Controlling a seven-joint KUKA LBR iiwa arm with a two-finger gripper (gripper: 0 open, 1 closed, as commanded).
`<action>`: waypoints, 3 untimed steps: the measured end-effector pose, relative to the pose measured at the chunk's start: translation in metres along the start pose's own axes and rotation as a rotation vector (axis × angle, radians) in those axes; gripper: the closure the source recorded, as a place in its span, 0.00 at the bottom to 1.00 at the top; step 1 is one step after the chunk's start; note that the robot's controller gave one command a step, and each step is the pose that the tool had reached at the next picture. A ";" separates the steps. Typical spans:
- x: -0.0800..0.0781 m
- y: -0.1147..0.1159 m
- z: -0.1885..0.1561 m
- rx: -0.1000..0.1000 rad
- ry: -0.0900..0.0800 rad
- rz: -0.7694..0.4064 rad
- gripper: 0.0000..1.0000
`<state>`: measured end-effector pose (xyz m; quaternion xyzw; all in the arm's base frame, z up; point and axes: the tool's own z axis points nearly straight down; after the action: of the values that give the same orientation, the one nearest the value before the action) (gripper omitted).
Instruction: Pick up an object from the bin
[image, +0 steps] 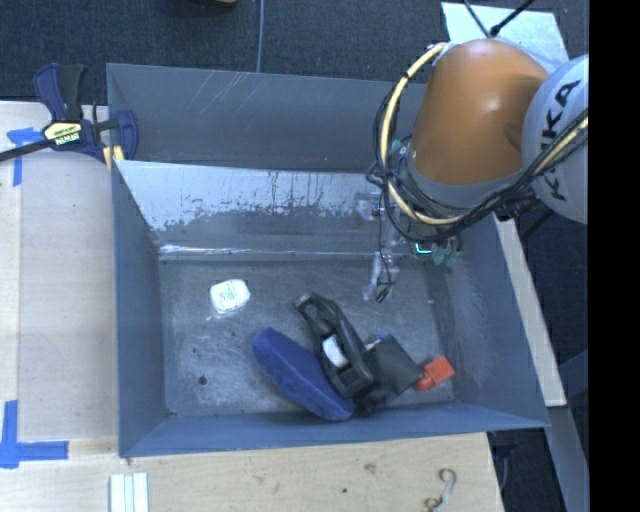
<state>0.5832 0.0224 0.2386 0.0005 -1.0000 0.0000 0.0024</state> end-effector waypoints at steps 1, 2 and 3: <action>0.032 -0.025 0.106 0.001 0.002 -0.028 0.00; 0.051 -0.003 0.164 0.013 -0.029 -0.360 0.00; 0.029 -0.137 0.169 0.006 -0.008 -0.608 0.00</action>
Offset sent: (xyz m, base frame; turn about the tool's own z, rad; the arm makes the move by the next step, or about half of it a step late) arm -0.0307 -0.0238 -0.1014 -0.0304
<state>0.5539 -0.1144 0.0701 0.2997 -0.9540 0.0022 -0.0017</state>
